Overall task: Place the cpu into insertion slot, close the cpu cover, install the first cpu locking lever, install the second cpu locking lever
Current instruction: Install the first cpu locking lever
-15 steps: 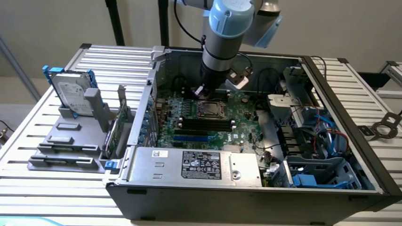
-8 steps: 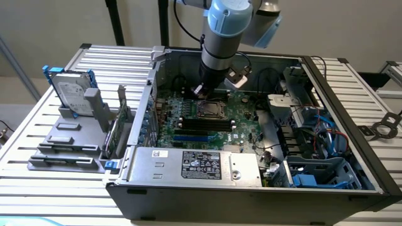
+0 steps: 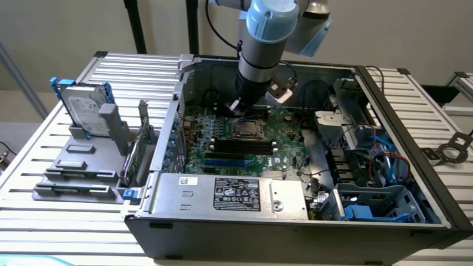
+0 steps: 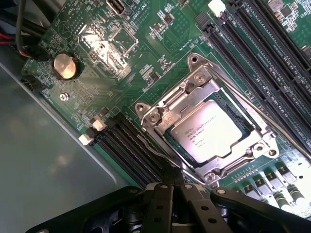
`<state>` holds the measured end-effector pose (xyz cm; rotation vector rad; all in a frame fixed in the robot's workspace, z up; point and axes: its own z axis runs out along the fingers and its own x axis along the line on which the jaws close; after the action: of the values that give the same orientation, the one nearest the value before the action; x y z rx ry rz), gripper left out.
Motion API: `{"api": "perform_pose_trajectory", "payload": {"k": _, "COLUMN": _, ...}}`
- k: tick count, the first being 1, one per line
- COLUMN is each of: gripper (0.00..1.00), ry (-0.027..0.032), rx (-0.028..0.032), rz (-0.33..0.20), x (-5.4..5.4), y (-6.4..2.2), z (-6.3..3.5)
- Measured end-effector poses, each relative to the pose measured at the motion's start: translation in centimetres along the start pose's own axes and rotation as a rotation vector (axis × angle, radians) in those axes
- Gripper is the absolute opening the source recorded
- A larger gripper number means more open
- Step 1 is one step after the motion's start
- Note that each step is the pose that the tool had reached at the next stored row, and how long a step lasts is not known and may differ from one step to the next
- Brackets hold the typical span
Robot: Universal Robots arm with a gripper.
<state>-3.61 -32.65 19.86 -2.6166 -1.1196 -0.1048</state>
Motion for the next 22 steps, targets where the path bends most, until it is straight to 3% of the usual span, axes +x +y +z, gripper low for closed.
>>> {"api": "perform_pose_trajectory", "payload": {"k": 7, "gripper": 0.11, "ry": -0.0044, "rx": 0.005, "rz": 0.002, "x": 0.18, "y": 0.39, "z": -0.08}}
{"api": "perform_pose_trajectory", "payload": {"k": 22, "gripper": 0.11, "ry": -0.0089, "rx": 0.0086, "rz": 0.004, "x": -0.21, "y": -0.18, "z": -0.65}}
